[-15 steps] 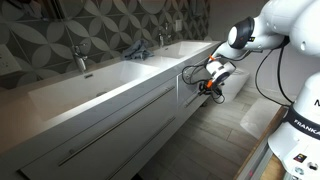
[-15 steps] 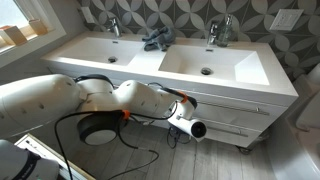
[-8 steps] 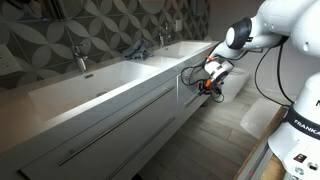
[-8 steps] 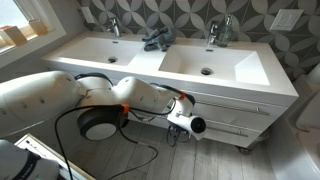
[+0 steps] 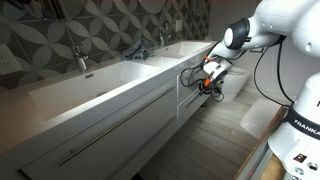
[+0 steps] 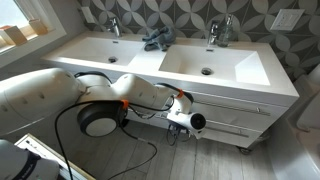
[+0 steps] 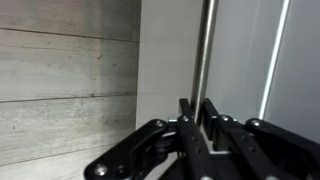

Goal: Open the right bottom drawer

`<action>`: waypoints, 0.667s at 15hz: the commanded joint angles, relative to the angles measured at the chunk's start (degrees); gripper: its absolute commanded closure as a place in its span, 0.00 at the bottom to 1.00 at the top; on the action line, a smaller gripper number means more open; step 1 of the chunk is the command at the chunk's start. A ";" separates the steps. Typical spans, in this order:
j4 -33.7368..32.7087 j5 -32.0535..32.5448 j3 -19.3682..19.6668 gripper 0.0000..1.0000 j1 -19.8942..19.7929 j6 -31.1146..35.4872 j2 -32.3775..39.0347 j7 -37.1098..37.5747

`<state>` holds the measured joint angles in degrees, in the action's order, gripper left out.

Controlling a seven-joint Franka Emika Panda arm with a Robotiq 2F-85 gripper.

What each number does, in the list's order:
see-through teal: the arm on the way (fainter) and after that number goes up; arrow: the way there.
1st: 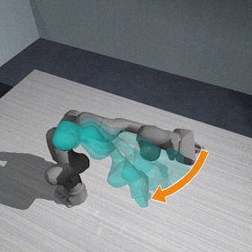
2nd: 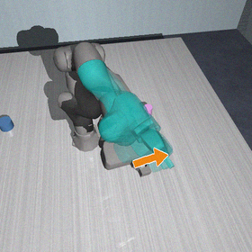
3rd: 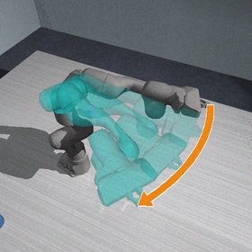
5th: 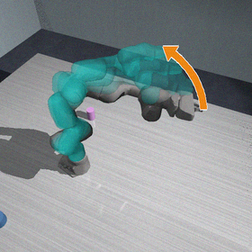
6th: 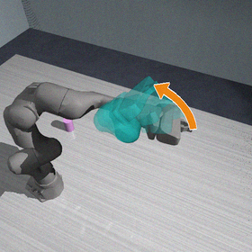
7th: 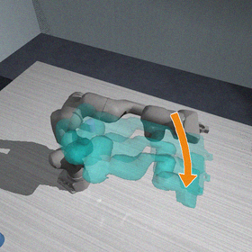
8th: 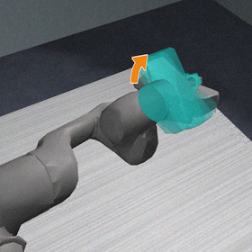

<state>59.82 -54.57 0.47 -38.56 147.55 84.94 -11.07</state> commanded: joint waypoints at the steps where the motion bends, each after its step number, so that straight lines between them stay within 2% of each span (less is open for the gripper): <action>1: 0.67 4.16 4.61 0.96 -1.60 2.74 1.02 2.95; 7: 0.48 4.34 4.74 0.96 -2.07 2.42 1.04 6.43; 10: -0.15 5.27 5.93 0.96 -1.84 -0.11 1.45 9.99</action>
<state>59.70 -53.62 1.00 -38.56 146.88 84.90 -5.75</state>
